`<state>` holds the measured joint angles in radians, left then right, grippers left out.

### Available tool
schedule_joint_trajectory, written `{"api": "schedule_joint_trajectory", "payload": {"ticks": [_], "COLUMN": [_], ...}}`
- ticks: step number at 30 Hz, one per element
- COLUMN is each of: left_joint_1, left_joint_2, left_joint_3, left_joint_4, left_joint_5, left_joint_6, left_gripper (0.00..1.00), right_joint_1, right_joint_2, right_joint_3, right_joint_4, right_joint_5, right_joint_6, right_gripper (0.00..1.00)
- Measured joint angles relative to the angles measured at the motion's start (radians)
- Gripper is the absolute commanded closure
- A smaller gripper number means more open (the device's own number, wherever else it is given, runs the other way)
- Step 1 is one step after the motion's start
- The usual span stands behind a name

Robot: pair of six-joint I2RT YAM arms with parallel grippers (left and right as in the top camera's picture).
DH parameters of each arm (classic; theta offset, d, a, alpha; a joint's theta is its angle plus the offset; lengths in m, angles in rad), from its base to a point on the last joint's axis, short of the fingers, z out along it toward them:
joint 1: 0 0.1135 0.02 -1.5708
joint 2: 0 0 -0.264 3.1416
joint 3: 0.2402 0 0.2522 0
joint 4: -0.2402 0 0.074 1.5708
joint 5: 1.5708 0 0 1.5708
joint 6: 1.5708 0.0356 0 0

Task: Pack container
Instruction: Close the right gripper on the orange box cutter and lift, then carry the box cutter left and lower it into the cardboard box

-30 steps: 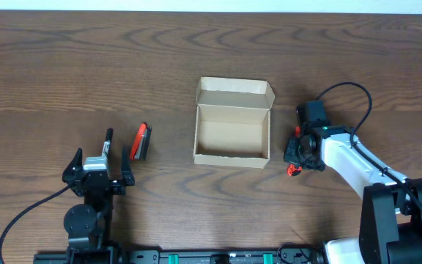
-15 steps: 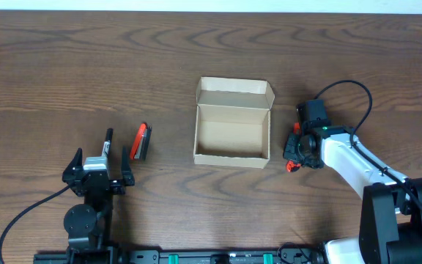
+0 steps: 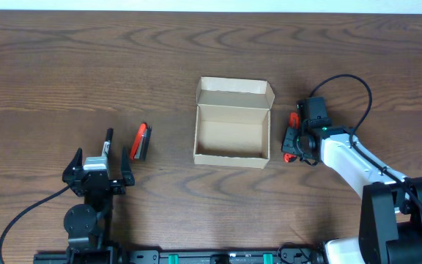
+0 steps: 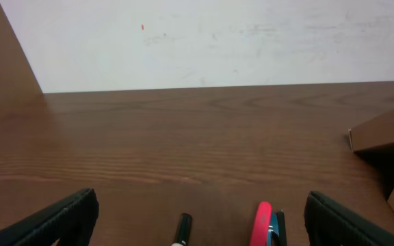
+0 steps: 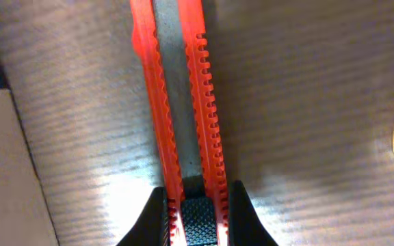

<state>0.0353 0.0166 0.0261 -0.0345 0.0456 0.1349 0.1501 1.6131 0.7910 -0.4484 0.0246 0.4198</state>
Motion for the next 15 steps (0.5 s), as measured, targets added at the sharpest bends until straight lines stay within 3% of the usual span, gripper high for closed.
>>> {"api": "schedule_joint_trajectory", "payload": {"ticks": [15], "left_joint_1": [0.0], "left_joint_2": [0.0], "left_joint_3": [0.0], "left_joint_4": [0.0], "left_joint_5": [0.0], "left_joint_6": [0.0], "left_gripper": [0.05], "right_joint_1": [0.0], "right_joint_2": [-0.024], "right_joint_3": [0.157], "right_joint_4": [-0.005], "right_joint_5": [0.002], "right_joint_6": [-0.101], "right_gripper": [0.99]}}
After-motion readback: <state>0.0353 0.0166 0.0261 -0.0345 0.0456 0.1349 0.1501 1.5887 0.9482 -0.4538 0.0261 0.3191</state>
